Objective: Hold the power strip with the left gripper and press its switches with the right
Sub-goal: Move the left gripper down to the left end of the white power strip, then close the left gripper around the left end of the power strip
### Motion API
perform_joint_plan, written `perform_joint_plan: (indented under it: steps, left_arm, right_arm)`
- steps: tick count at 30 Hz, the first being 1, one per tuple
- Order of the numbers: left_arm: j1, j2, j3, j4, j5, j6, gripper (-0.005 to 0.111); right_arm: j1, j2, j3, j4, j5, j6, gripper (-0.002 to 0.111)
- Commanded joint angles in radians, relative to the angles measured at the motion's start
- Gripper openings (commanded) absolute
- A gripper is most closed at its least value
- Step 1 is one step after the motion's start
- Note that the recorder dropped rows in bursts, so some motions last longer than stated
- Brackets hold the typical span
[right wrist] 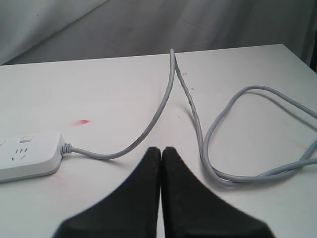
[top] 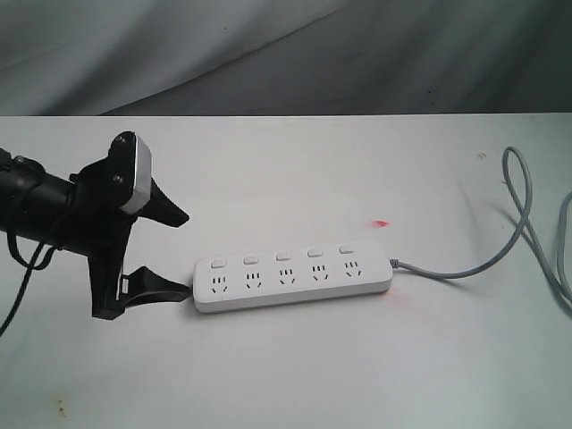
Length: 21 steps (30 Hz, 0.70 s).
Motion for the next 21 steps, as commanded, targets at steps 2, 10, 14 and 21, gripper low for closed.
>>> perform_joint_plan:
  steps: [2,10,14,21]
  left_arm:
    - [-0.003,0.087,-0.008,-0.021,-0.047,0.006,0.088]
    - [-0.003,0.189,-0.084,-0.034,-0.058,0.006,0.088]
    - [-0.003,0.219,-0.127,-0.03,-0.014,0.006,0.088]
    - [-0.003,0.268,-0.176,-0.028,0.045,0.006,0.088]
  right_arm:
    - [0.001,-0.006,0.004,0.005,-0.008,0.001,0.0]
    - [0.001,-0.006,0.004,0.005,-0.008,0.001,0.0]
    - [0.001,-0.006,0.004,0.005,-0.008,0.001,0.0]
    - [0.001,-0.006,0.004,0.005,-0.008,0.001,0.0]
